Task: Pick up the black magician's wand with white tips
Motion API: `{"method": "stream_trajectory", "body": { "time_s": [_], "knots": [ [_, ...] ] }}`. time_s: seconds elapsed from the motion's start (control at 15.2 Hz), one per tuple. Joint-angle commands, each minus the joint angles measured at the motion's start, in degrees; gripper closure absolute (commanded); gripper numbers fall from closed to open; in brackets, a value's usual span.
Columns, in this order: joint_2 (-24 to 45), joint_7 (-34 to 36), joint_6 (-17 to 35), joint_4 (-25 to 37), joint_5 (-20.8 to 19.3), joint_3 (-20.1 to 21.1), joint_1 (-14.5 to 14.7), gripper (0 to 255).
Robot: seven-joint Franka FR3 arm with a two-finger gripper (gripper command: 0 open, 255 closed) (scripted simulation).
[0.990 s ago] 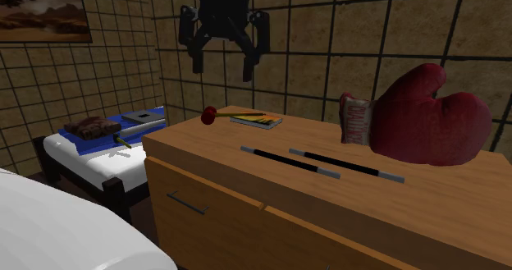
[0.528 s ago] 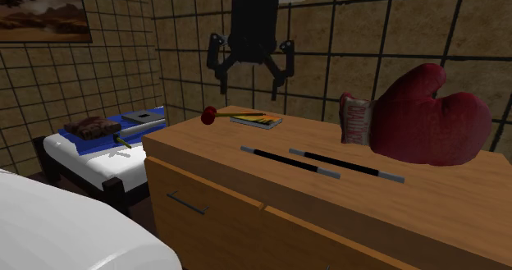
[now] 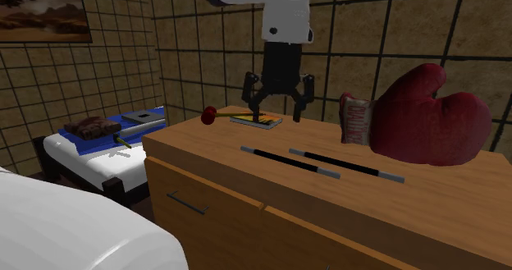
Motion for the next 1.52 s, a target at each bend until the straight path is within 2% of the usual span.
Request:
{"method": "stream_trajectory", "body": {
  "time_s": [0.0, 0.4, 0.92, 1.45],
  "knots": [
    [5.0, -5.9, 2.0, 2.8, 0.0, -0.8, 0.9, 0],
    [18.9, -21.7, 7.1, 10.9, 0.7, -1.3, 2.2, 0],
    [36.1, -39.4, 11.4, 23.9, 0.4, 1.8, 2.4, 0],
    [39.6, -39.5, 16.2, 22.7, 0.8, 2.1, 2.1, 0]
  ]
}}
